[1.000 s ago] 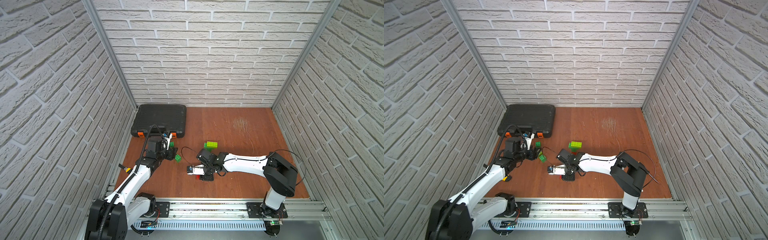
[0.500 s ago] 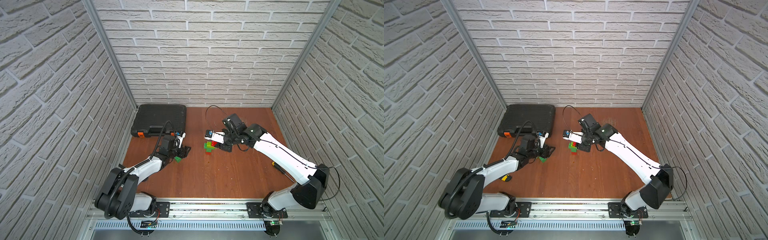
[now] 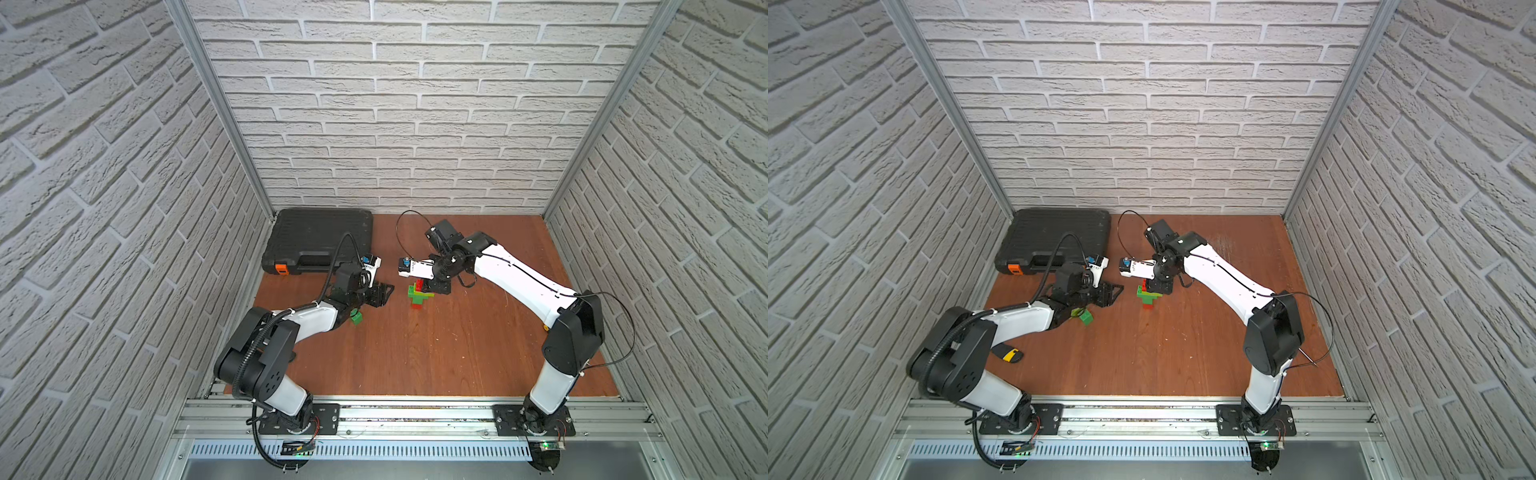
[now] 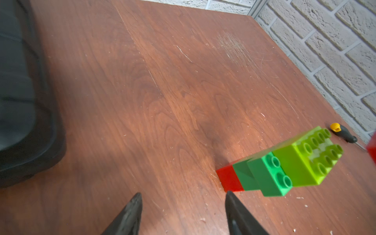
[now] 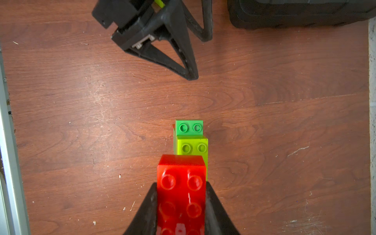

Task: Assemble a spoon with lego
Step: Assemble the lego brick with the lego brick.

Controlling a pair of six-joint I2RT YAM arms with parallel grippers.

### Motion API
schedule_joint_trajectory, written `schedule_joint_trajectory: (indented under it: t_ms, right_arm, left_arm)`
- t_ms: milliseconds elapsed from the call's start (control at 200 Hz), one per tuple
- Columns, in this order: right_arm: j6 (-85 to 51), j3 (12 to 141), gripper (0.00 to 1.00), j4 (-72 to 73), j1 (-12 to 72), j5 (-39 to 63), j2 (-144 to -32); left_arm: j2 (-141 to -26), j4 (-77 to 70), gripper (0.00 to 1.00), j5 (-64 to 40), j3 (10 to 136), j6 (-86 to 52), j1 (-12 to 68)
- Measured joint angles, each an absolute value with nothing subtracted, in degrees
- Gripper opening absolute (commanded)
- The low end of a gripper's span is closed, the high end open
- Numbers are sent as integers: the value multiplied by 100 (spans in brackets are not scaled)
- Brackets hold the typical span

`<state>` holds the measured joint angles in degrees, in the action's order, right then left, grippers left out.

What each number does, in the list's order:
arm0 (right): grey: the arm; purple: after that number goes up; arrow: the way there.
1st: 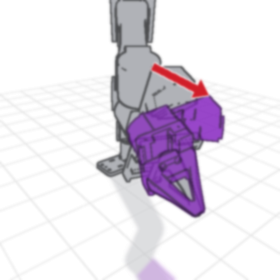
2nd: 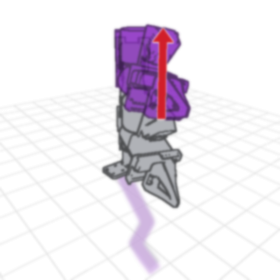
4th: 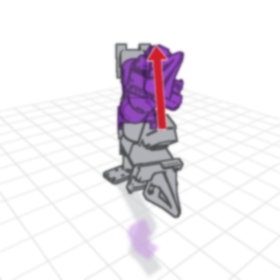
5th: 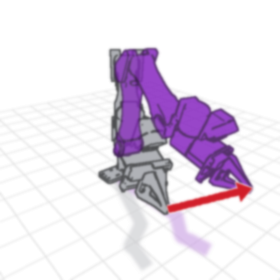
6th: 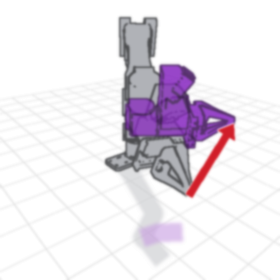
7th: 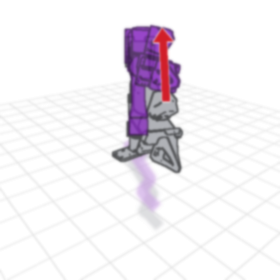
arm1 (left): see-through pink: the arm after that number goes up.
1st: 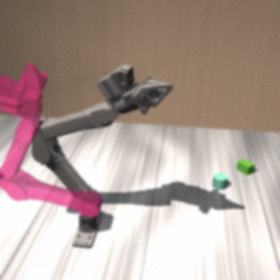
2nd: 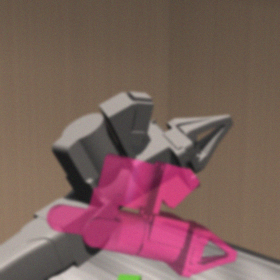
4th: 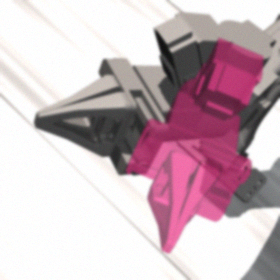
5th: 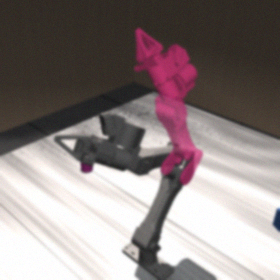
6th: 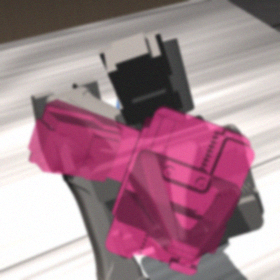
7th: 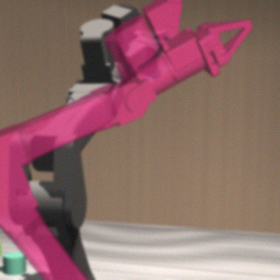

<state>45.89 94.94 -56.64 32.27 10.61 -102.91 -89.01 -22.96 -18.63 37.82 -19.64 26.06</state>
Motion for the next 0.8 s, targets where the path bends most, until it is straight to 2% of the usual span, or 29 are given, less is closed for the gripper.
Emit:
schedule_joint_trajectory:
  t_ms: [800]
  right_arm:
    - [4744,10025,16,-6117,3030,1295,-10921]
  left_arm:
    - [-9341,-2576,63,-1990,4023,-2130,2821]
